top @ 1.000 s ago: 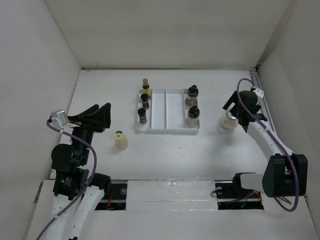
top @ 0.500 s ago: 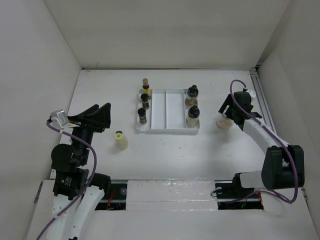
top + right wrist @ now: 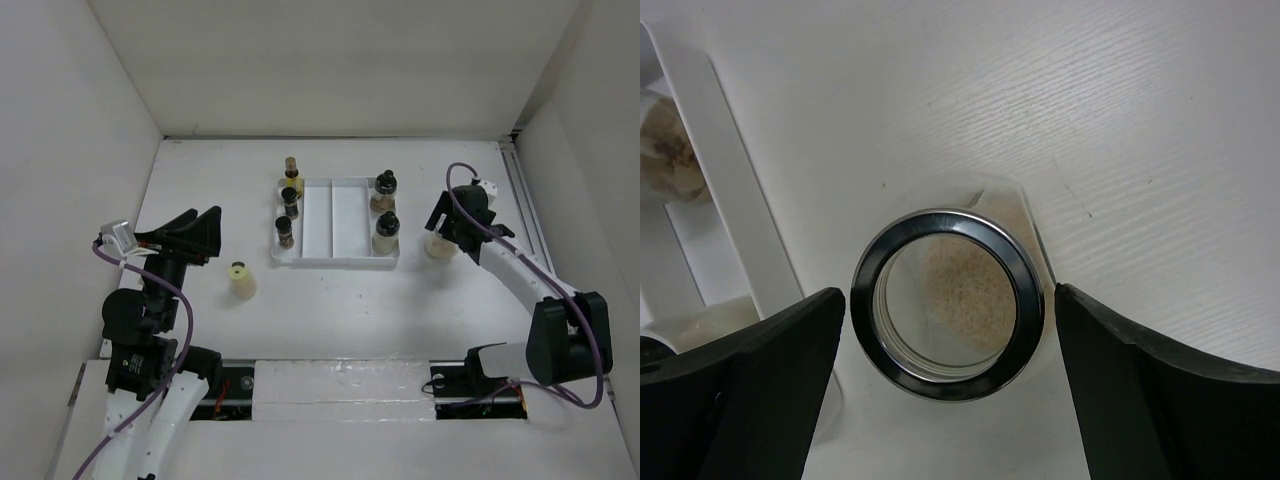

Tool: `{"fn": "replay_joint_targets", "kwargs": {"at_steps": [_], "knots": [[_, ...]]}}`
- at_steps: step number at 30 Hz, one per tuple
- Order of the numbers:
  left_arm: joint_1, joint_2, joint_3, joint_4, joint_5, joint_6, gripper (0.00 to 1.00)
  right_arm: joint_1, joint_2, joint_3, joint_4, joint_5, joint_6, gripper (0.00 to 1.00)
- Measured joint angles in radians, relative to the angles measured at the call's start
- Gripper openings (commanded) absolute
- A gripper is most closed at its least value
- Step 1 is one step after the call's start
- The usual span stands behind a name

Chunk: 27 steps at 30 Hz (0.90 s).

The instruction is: Organize the condiment bottles

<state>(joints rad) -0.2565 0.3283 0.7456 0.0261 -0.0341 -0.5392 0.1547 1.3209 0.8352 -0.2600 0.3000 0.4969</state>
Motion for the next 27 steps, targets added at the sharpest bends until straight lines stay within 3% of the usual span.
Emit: {"fn": "replay_joint_targets", "kwargs": {"at_steps": [3,9,12,14,27], "knots": [[0.000,-0.002,0.000,0.000,0.000,0.000,0.65,0.021,0.014,0.009,-0.006,0.023,-0.003,0.91],[0.000,-0.003,0.000,0.000,0.000,0.000,0.65,0.043,0.055,0.038,-0.026,0.074,-0.003,0.82],[0.000,-0.003,0.000,0.000,0.000,0.000,0.65,0.051,0.063,0.052,-0.023,0.102,-0.006,0.72],[0.000,-0.003,0.000,0.000,0.000,0.000,0.65,0.054,0.064,0.053,-0.023,0.112,-0.003,0.57],[0.000,-0.003,0.000,0.000,0.000,0.000,0.65,0.108,-0.061,0.069,-0.156,0.163,0.005,0.56]]}}
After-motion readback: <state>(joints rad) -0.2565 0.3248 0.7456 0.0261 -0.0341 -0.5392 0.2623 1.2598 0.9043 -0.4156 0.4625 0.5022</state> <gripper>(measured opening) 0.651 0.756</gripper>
